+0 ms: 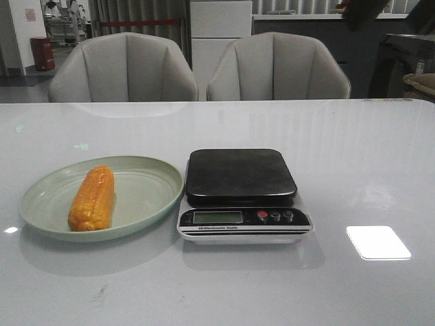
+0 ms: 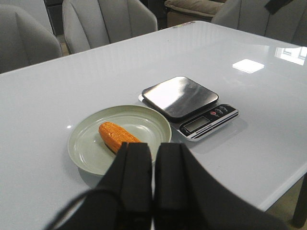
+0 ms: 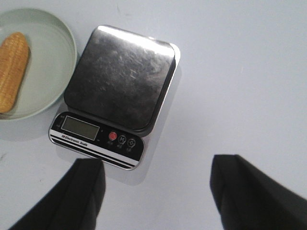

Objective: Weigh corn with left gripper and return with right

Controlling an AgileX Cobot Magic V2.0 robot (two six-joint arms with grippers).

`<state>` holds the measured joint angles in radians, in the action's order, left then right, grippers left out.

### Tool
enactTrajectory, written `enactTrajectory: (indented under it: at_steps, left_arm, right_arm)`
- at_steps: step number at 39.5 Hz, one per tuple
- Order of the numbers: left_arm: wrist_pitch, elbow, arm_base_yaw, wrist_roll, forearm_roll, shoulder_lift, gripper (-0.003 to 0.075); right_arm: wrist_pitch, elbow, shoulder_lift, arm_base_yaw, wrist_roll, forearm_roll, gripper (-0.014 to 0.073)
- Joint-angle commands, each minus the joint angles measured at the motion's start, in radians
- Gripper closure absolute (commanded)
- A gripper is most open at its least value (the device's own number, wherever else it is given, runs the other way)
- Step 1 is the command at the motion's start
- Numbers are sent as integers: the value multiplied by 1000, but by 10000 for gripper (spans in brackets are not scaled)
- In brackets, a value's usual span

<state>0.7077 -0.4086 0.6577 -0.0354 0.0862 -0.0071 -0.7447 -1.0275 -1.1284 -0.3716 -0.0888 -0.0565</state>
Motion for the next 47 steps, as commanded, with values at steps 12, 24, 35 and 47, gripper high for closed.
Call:
enactTrajectory:
  at_steps: [12, 24, 35, 47]
  left_arm:
    - [-80, -23, 2, 1, 1, -10, 607]
    - [-80, -23, 2, 1, 1, -10, 607]
    - [-80, -23, 2, 1, 1, -10, 607]
    - [-80, -23, 2, 1, 1, -10, 607]
  right_arm:
    - [309, 428, 605, 3, 15, 30, 37]
    - [610, 730, 948, 3, 15, 46, 37]
    - [669, 815, 990, 3, 15, 45, 43]
    - [510, 815, 990, 3, 15, 45, 429]
